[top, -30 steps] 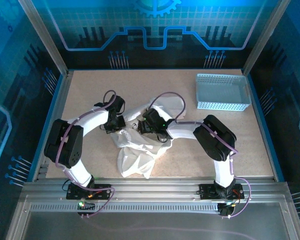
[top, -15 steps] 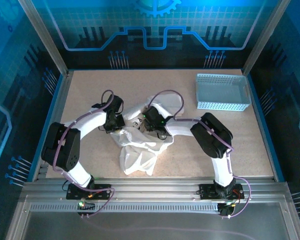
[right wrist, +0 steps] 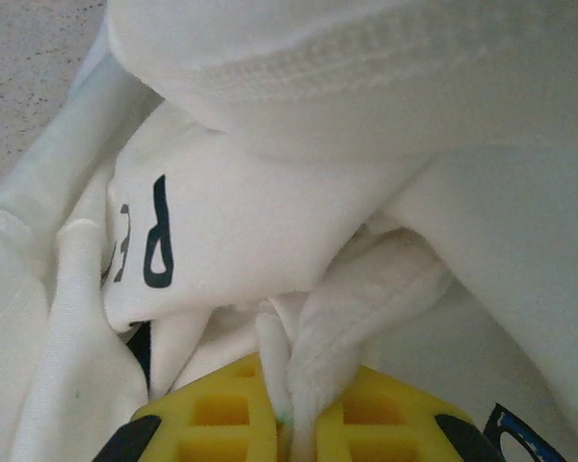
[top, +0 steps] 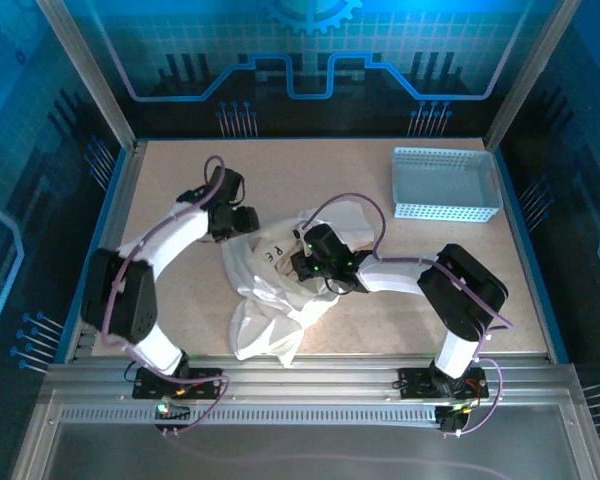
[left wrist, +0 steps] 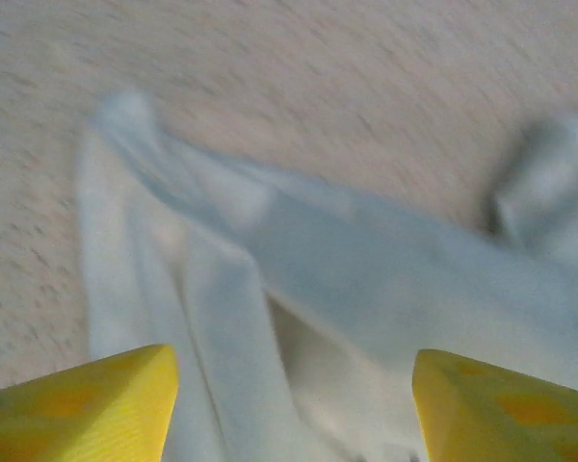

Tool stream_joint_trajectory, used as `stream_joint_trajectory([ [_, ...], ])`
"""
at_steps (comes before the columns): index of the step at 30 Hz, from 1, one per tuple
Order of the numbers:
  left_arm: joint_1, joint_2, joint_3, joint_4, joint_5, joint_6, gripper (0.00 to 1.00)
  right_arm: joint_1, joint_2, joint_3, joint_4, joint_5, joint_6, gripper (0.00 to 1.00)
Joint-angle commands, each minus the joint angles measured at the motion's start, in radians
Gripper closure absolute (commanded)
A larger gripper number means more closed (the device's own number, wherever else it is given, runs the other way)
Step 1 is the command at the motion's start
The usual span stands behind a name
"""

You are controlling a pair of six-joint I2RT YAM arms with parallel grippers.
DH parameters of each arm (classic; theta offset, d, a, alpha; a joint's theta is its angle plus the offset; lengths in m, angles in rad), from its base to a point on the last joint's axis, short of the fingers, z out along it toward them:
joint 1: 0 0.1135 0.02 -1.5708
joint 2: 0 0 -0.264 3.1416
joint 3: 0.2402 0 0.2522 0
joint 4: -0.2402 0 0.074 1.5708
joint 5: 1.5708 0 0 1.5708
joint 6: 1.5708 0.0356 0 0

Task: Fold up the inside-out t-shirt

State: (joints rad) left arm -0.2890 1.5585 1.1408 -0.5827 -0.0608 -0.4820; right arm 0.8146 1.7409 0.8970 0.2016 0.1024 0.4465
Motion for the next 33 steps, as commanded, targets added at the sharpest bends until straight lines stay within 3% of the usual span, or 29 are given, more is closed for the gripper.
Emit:
stream_joint_trajectory([
  [1,-0.011,-0.199,-0.103,0.11,0.06,0.068,0.22,-0.013,-0.043,-0.012,0.044,-0.045,-0.014,0.99],
  [4,-0.011,-0.229,-0.114,0.111,0.054,0.077,0.17,-0.014,-0.077,-0.041,0.063,-0.09,-0.03,1.0],
  [17,-0.123,-0.041,-0.006,0.148,0.13,0.12,0.07,-0.005,-0.358,-0.065,0.105,-0.263,-0.039,1.0],
  [19,-0.12,0.038,0.062,0.088,0.093,0.102,0.09,-0.008,-0.395,-0.085,0.135,-0.28,-0.043,1.0],
  [23,-0.081,0.248,0.212,-0.071,0.052,0.053,0.31,-0.018,-0.492,-0.089,0.131,-0.323,-0.043,1.0],
  [26,-0.041,0.339,0.247,-0.115,0.042,0.021,0.37,-0.037,-0.584,-0.081,0.096,-0.314,-0.03,1.0],
  [30,-0.036,0.26,0.187,-0.075,0.015,0.015,0.37,-0.108,-0.689,-0.072,-0.02,-0.14,0.07,1.0],
  [33,-0.043,0.074,0.094,-0.031,-0.004,-0.033,0.28,-0.171,-0.706,-0.087,-0.041,-0.094,0.138,1.0],
])
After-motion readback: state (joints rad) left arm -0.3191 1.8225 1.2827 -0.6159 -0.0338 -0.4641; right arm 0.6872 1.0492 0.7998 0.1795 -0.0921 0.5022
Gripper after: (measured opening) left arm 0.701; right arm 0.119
